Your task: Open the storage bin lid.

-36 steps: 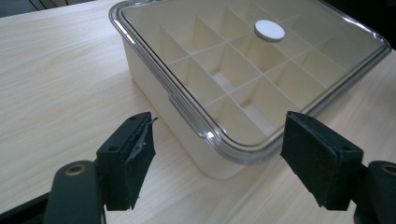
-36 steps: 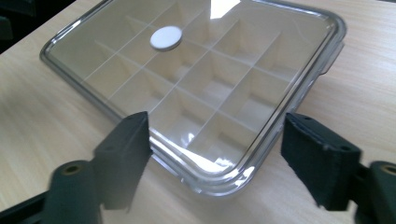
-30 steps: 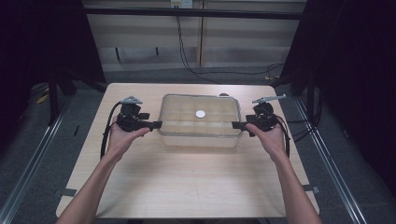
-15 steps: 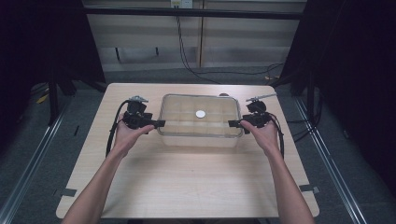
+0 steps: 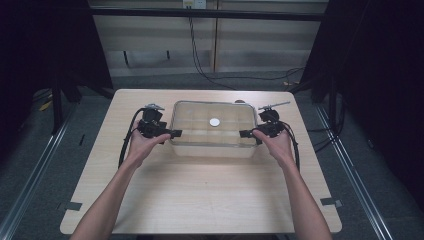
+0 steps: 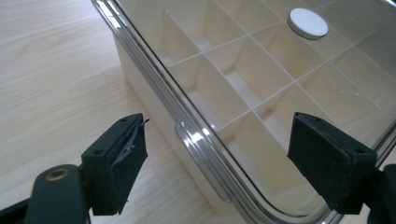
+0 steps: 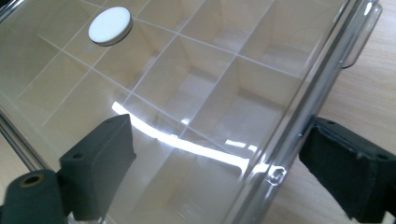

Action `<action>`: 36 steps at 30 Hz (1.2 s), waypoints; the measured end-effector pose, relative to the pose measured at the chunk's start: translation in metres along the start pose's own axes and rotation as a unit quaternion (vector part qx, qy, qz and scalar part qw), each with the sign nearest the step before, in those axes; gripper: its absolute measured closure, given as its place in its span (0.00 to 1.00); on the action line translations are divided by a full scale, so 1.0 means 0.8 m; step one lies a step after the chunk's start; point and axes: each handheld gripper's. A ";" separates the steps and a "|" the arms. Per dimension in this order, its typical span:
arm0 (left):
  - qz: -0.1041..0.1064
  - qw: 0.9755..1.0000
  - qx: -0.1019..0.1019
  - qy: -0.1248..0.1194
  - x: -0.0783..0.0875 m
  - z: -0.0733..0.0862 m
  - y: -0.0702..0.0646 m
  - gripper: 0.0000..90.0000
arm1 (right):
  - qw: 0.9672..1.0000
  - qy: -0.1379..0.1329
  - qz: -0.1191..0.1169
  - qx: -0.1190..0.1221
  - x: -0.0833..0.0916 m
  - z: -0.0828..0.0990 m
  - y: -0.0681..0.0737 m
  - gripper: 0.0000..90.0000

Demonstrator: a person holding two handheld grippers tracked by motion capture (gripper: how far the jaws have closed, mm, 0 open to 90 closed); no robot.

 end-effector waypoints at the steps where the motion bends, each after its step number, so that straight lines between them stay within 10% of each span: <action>1: 0.000 1.000 0.000 0.000 0.000 0.000 0.000 0.21 | 1.000 0.000 0.000 0.000 0.000 0.000 0.000 0.10; 23: 0.016 1.000 0.000 0.015 -0.020 -0.016 -0.003 0.13 | 0.999 -0.031 0.027 -0.032 -0.019 -0.010 0.000 0.07; 36: 0.006 1.000 0.002 -0.011 -0.011 -0.011 -0.002 0.28 | 0.995 -0.062 0.067 -0.030 -0.016 -0.011 0.009 0.08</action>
Point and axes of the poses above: each handheld gripper's, and its own axes: x roughly backward along the jaws, z roughly out of its underside, y roughly to its left, and after that the axes turned 9 degrees about y, right-handed
